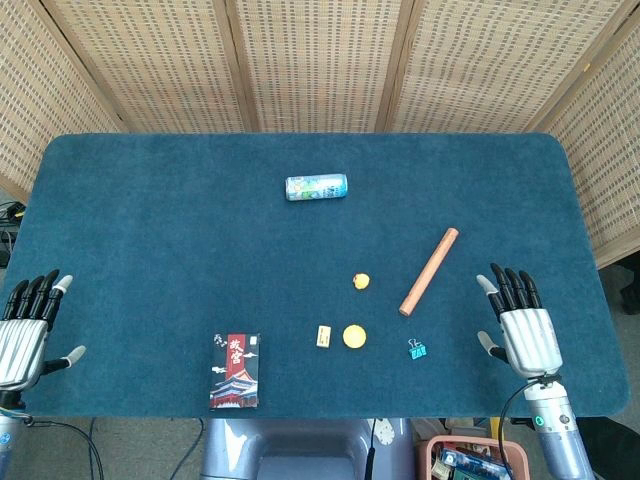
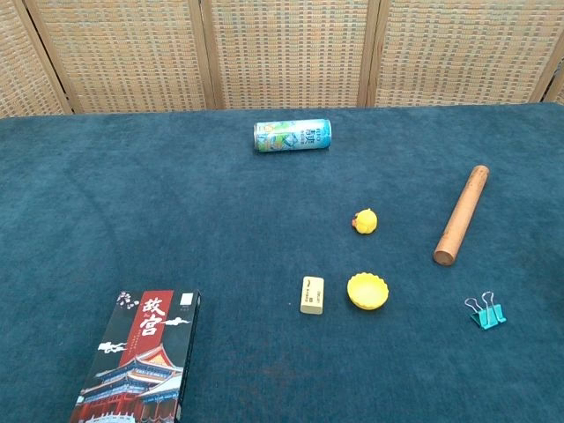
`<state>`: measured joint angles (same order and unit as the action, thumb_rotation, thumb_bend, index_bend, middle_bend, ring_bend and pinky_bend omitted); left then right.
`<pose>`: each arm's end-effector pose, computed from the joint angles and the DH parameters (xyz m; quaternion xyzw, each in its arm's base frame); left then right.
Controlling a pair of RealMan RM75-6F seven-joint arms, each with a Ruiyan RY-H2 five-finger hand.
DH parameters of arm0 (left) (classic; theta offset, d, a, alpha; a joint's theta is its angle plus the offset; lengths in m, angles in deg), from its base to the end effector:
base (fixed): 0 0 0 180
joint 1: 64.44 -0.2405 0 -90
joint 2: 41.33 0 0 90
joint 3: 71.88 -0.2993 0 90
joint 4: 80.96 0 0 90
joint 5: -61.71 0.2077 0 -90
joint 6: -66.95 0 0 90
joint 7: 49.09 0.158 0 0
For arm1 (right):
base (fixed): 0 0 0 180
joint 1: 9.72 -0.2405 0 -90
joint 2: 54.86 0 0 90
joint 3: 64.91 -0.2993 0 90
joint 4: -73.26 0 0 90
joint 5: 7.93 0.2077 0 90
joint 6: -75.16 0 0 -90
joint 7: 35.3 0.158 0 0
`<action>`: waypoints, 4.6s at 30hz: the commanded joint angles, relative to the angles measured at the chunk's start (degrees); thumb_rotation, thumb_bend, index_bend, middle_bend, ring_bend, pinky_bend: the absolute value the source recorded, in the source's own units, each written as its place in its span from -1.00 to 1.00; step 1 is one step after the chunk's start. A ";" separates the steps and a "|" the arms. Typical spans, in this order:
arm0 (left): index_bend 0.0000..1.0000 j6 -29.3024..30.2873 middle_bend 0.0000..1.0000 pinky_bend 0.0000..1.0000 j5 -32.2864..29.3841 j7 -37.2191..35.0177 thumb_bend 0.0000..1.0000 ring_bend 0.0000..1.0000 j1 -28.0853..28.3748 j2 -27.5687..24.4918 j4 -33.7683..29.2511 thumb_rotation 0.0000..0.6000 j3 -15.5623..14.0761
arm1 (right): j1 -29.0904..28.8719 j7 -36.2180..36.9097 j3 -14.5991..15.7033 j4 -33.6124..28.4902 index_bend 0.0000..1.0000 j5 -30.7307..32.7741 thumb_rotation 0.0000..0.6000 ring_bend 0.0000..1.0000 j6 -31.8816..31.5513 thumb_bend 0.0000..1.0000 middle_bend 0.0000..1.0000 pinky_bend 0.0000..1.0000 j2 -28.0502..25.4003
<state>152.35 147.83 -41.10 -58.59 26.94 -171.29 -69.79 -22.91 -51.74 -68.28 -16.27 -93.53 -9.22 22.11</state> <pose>-0.3475 0.2015 0.1555 -0.6190 -0.3535 -0.3619 0.6007 -0.3052 -0.2458 0.1031 0.6420 -0.3130 0.3951 0.5777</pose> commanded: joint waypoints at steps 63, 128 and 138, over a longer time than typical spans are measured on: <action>-1.00 -0.80 -1.00 -1.00 -2.88 -2.98 -0.79 -1.00 -0.01 -0.49 1.82 1.00 1.64 | -30.48 -24.81 -14.87 13.01 -0.30 26.50 1.00 -1.00 30.36 -0.60 -0.80 -0.92 23.65; -1.00 -0.48 -1.00 -1.00 -3.66 -3.85 -0.79 -1.00 -0.14 -0.96 1.72 1.00 2.12 | -35.12 -24.70 -10.58 18.03 0.05 30.69 1.00 -0.87 27.97 -0.59 -0.46 -0.80 25.56; -1.00 -0.70 -1.00 -1.00 -3.24 -4.12 -0.79 -1.00 -0.04 -0.88 1.83 1.00 1.86 | -30.68 -29.42 -6.16 2.57 0.05 26.97 1.00 -0.87 18.67 -0.60 -0.46 -0.80 20.36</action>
<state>151.66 144.57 -45.22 -58.64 26.04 -169.46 -67.92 -55.41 -79.33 -76.39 -9.70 -65.14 12.35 44.25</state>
